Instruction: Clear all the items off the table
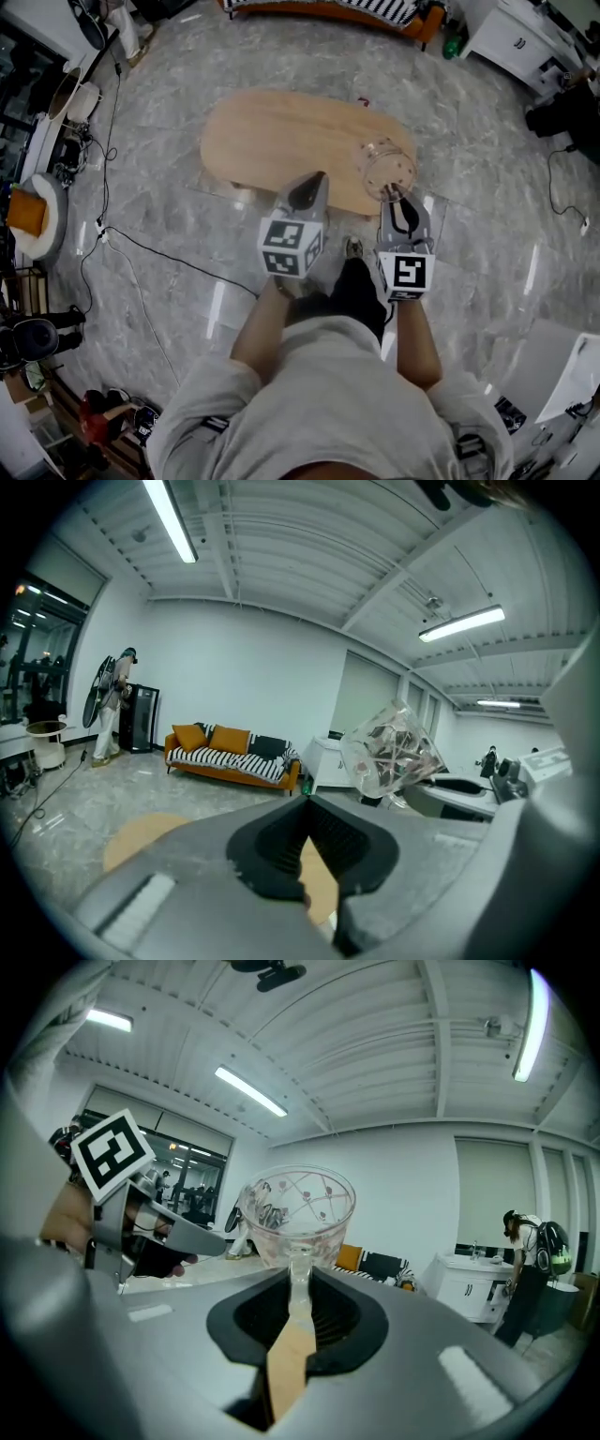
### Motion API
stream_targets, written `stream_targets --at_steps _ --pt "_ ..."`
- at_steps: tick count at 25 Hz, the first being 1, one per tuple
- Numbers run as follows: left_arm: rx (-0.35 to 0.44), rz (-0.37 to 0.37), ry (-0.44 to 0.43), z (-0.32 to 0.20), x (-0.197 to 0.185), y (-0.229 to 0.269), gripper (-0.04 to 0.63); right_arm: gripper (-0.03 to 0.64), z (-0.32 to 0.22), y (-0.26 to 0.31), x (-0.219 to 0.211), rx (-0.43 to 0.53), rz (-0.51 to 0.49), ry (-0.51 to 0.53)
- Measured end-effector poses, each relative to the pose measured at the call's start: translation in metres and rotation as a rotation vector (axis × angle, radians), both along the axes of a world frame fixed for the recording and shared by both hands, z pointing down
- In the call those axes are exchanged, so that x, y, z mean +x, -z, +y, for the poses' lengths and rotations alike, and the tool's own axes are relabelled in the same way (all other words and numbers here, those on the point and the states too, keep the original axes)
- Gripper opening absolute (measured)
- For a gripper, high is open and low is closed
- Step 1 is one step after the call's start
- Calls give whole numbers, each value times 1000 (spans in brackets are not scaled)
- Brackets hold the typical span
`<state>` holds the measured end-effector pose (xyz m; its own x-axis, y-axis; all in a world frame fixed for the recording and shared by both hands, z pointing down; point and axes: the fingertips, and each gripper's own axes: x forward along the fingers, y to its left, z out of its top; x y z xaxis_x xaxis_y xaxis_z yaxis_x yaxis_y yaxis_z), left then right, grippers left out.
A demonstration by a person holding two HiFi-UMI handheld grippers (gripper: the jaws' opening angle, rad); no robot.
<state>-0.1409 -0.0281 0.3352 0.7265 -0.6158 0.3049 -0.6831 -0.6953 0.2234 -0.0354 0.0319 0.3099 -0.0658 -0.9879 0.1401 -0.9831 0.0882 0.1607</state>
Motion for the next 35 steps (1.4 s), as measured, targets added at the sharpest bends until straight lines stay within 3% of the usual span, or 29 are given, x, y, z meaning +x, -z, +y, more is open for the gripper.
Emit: stream_targets --at_steps 4,11,24,35 --pt "6 13 -19 10 4 5 21 41 23 13 -5 22 22 -5" --pt "7 5 -37 28 30 12 20 41 58 18 37 30 35 -52" --pt "24 -30 -42 50 65 13 20 41 86 27 114 86 27 -146" --pt "27 -44 -73 60 94 14 21 40 96 31 137 102 48 -164"
